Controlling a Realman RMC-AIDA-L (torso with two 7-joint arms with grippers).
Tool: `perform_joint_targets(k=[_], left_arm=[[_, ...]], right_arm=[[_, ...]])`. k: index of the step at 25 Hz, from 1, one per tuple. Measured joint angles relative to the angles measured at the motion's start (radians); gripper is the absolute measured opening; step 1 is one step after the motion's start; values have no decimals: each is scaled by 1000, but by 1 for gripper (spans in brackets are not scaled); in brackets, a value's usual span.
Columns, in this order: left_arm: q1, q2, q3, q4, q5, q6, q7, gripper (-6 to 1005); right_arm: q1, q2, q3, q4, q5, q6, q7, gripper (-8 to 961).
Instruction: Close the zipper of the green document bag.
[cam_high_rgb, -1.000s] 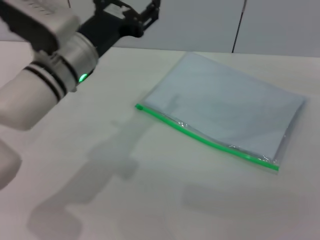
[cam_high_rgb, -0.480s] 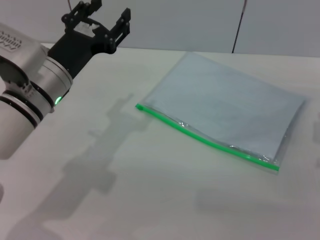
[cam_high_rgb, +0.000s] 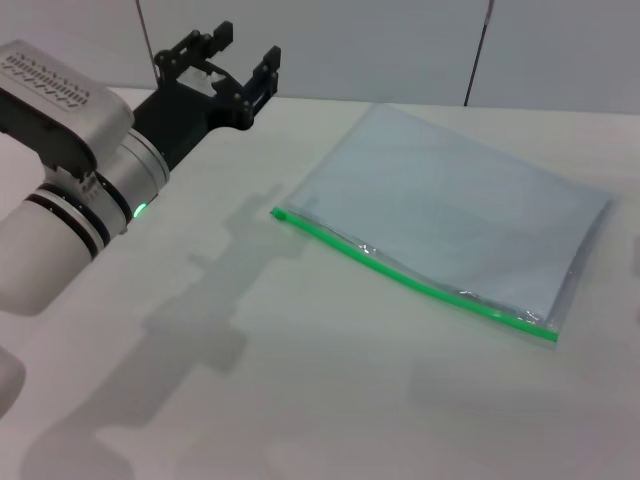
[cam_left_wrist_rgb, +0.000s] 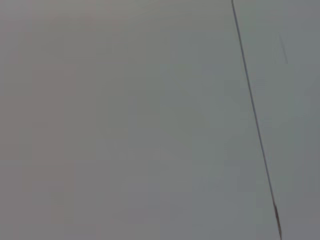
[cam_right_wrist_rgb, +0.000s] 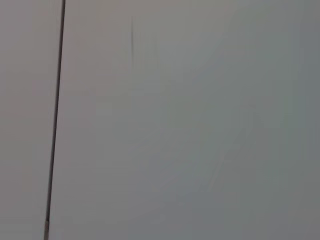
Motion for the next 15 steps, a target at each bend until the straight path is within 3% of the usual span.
perform_joint_targets(k=[15], left_arm=[[-34, -1, 19, 56, -5, 3, -1, 598]], right_arm=[[29, -1, -25, 36, 2, -12, 2, 455]])
